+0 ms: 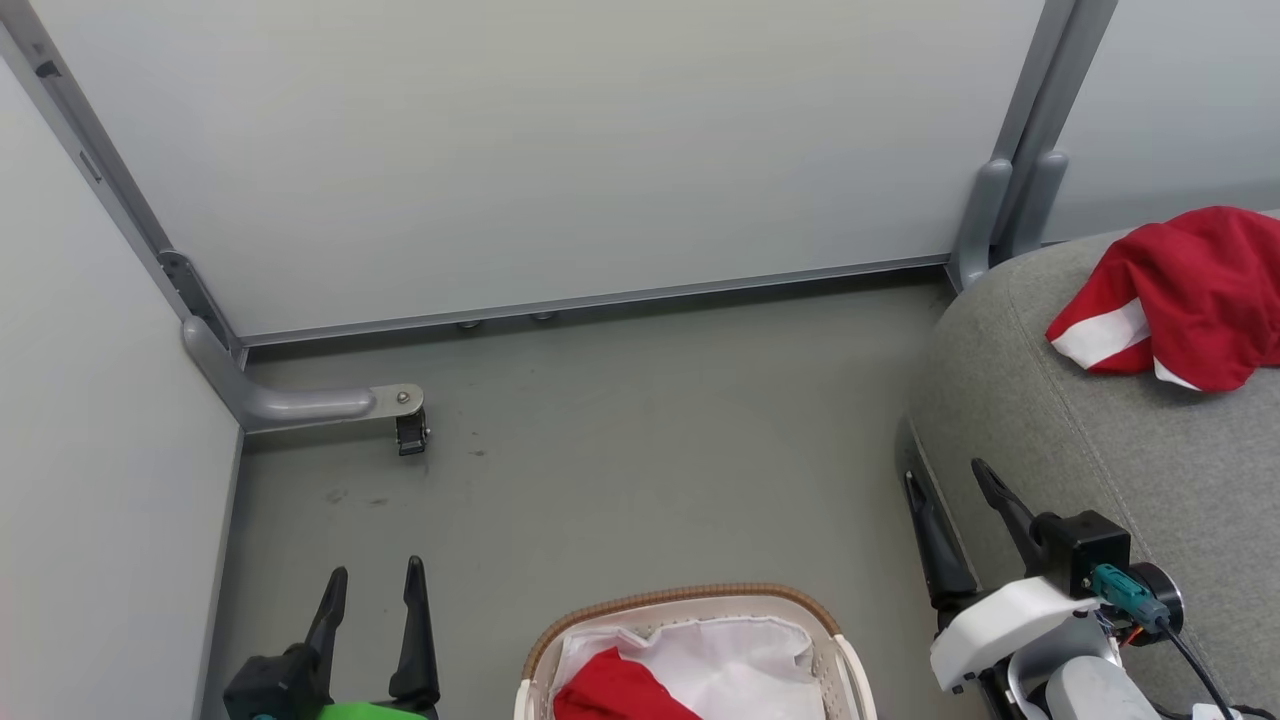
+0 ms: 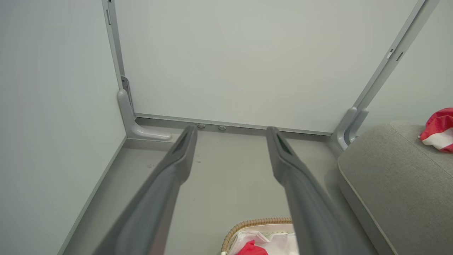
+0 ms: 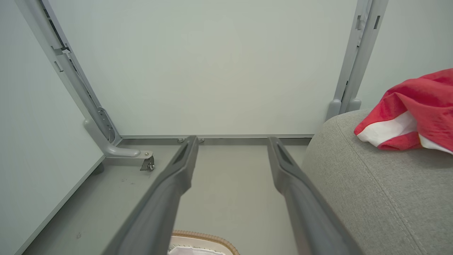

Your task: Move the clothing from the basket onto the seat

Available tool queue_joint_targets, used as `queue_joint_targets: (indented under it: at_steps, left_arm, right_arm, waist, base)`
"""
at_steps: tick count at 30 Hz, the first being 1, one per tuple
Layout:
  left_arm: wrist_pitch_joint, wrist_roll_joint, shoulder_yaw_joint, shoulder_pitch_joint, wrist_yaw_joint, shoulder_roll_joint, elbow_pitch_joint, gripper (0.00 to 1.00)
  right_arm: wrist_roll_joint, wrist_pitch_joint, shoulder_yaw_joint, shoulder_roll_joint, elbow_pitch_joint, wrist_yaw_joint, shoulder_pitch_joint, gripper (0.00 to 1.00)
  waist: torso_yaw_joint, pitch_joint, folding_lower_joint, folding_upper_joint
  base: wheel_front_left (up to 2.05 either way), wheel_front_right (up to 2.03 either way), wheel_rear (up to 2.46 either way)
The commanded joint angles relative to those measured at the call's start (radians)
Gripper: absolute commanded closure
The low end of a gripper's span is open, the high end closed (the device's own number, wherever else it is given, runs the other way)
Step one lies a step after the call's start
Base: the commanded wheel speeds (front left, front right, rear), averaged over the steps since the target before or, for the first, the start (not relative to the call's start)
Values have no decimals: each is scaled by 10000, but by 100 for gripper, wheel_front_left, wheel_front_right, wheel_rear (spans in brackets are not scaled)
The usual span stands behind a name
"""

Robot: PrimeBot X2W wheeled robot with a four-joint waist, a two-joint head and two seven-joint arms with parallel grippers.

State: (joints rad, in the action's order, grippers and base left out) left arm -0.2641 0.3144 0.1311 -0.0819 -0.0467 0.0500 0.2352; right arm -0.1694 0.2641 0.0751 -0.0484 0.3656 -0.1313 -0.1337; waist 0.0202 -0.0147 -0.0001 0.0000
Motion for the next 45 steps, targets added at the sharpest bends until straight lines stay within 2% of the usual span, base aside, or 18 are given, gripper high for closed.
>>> queue_joint_targets:
  at_steps: [1,29,37,45]
  left_arm:
    - [-5,-54,7,-120,3,9,40,0]
    - [-5,-119,167,-23,-52,9,102,0]
    - [-5,-619,663,350,-302,10,299,0]
    - [-5,-1180,1735,1176,-649,13,925,0]
  right_arm:
    - [-72,6,15,-39,-44,10,118,0]
    - [-6,6,-22,-39,-37,10,56,0]
    - [89,4,-212,-38,-146,10,-12,0]
    - [253,4,-548,-40,-333,10,-226,0]
  waist:
    - [-8,-4,1,0]
    - [-69,31,1,0]
    - [-184,113,1,0]
    - [-504,686,1,0]
  base:
    - [0,0,0]
    - [0,0,0]
    - [0,0,0]
    - [0,0,0]
